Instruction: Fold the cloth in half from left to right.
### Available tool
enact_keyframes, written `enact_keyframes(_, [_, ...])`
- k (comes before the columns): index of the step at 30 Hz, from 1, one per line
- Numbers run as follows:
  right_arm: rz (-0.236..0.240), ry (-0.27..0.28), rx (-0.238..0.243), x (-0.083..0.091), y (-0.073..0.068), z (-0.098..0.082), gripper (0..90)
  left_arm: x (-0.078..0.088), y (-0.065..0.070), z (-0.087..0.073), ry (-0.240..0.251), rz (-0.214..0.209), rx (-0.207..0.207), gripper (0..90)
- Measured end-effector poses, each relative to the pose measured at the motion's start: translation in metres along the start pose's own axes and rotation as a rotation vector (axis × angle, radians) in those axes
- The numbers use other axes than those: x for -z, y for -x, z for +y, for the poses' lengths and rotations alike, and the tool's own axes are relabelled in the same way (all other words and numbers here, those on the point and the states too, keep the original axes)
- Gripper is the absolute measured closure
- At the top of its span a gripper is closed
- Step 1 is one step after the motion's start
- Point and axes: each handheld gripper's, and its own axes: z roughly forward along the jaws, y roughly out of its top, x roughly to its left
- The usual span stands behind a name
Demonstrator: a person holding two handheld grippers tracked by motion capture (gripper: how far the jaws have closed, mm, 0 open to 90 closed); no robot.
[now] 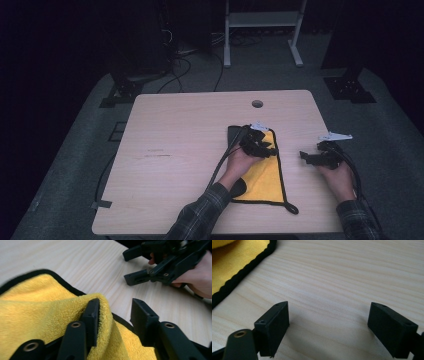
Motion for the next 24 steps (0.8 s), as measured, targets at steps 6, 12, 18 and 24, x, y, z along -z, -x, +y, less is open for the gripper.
enact_keyframes(6, [0.000,0.000,-0.001,0.000,0.000,0.000,16.4,0.029,-0.001,0.003,0.028,0.008,-0.019,42.5])
enact_keyframes(12, [-0.001,0.001,0.000,0.000,0.000,0.000,16.4,0.063,-0.002,-0.006,0.026,0.057,-0.048,29.9])
enact_keyframes(18, [-0.001,0.000,-0.001,0.000,0.000,0.000,16.4,0.095,-0.018,-0.038,-0.006,0.147,-0.062,20.5])
enact_keyframes(24, [-0.002,-0.003,-0.001,0.000,-0.001,0.000,15.0,0.122,-0.032,-0.069,-0.025,0.205,-0.035,9.4])
